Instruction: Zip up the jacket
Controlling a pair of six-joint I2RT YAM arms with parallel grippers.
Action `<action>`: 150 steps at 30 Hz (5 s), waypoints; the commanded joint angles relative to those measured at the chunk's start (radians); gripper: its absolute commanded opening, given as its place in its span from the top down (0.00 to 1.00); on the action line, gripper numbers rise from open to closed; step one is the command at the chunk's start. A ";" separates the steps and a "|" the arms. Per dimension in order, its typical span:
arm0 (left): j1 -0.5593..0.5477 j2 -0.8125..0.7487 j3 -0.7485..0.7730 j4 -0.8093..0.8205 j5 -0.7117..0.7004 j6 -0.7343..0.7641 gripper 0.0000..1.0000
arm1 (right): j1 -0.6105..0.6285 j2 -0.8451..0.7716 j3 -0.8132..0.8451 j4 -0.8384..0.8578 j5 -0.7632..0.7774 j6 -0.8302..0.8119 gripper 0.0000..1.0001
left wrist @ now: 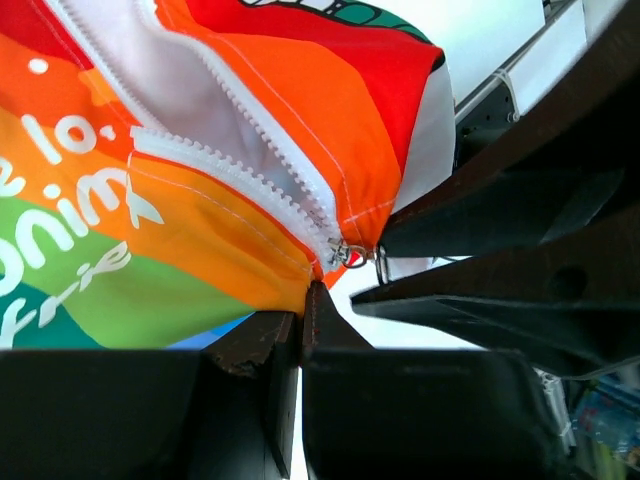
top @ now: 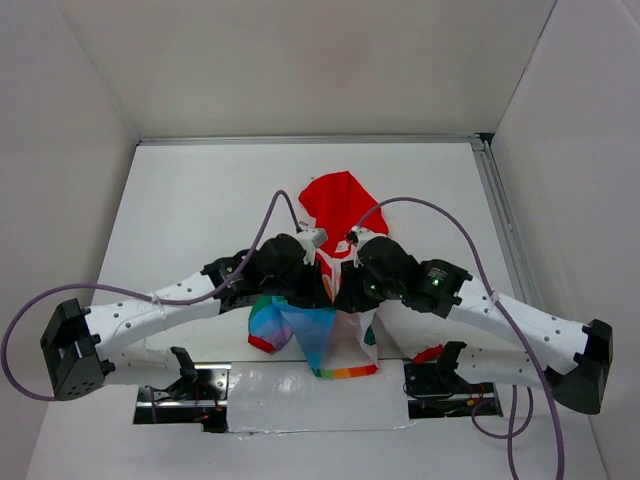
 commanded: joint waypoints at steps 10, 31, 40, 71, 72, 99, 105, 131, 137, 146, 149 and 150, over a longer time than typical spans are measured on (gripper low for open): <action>-0.053 -0.044 -0.096 0.135 -0.018 0.140 1.00 | -0.238 0.014 0.029 0.044 -0.517 0.036 1.00; -0.094 -0.082 -0.162 0.156 -0.005 0.309 1.00 | -0.355 0.037 0.128 -0.118 -0.265 -0.083 1.00; -0.094 -0.068 -0.176 0.173 0.094 0.382 1.00 | -0.235 0.055 0.118 -0.074 -0.037 -0.179 1.00; -0.094 -0.048 -0.071 0.060 0.062 0.258 1.00 | -0.034 -0.259 -0.137 0.184 -0.147 -0.280 0.73; -0.091 -0.052 -0.059 0.045 0.059 0.248 1.00 | -0.022 -0.273 -0.146 0.175 -0.155 -0.277 0.68; -0.091 -0.079 -0.065 0.058 0.062 0.217 1.00 | 0.020 -0.281 -0.413 0.458 -0.183 0.036 0.55; -0.091 -0.076 -0.064 0.057 0.055 0.212 1.00 | 0.020 -0.267 -0.411 0.483 -0.204 0.038 0.69; -0.090 -0.102 -0.133 0.046 0.018 0.206 1.00 | -0.066 -0.131 -0.066 0.095 -0.270 0.101 1.00; -0.090 -0.104 -0.122 0.026 -0.014 0.209 1.00 | -0.062 -0.023 -0.006 -0.082 -0.168 0.058 1.00; -0.091 -0.082 -0.096 0.047 -0.037 0.208 1.00 | -0.049 -0.028 -0.143 0.128 -0.362 0.073 1.00; -0.090 -0.075 -0.085 0.037 -0.047 0.201 1.00 | -0.048 -0.031 -0.170 0.164 -0.391 0.085 0.89; -0.090 -0.076 -0.084 0.037 -0.044 0.200 1.00 | -0.049 -0.032 -0.187 0.176 -0.393 0.100 0.88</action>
